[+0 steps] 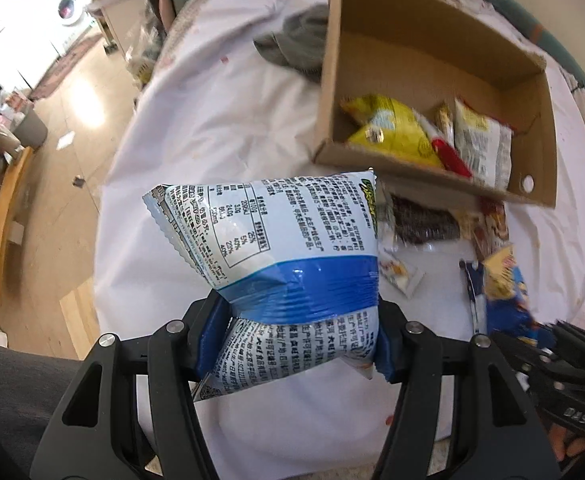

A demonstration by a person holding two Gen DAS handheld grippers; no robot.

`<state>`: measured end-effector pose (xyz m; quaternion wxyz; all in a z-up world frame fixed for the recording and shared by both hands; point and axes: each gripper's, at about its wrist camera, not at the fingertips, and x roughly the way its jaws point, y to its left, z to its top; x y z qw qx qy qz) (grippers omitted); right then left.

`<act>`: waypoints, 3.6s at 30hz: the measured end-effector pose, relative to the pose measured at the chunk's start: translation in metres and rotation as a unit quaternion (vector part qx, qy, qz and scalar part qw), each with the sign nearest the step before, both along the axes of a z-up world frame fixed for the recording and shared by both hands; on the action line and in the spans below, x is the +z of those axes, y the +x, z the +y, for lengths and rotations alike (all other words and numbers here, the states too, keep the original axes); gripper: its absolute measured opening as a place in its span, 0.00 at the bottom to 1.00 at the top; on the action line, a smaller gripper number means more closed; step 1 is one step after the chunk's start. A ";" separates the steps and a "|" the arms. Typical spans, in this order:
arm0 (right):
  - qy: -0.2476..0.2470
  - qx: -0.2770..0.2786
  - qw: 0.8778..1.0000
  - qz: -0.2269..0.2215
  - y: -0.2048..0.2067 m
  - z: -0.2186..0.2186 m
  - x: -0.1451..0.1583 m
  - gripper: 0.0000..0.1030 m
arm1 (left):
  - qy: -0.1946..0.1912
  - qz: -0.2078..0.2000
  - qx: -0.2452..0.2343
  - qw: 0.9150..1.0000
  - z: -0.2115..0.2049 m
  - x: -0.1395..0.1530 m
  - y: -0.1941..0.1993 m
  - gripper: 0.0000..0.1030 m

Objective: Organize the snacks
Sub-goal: 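Grasp the white-and-blue chip bag with the left tool while the right tool grasps the blue cartoon bag, then carry both bags over the cardboard box and open both tools to drop them, then withdraw both tools from the box toward the remaining snacks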

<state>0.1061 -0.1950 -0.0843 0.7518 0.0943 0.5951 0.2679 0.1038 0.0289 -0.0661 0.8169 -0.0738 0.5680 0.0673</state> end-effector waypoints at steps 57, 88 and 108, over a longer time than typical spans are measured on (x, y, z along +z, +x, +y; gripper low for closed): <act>-0.016 -0.138 0.979 -0.146 0.142 -0.048 0.044 0.39 | 0.050 -0.127 -0.091 0.986 -0.058 0.024 0.154 0.56; 0.013 -0.159 0.972 -0.173 0.145 -0.056 0.058 0.87 | -0.002 -0.127 -0.075 0.989 -0.053 0.025 0.155 0.89; 0.022 -0.193 0.968 -0.161 0.122 -0.070 0.066 0.88 | 0.009 -0.173 -0.044 0.984 -0.034 0.050 0.124 0.89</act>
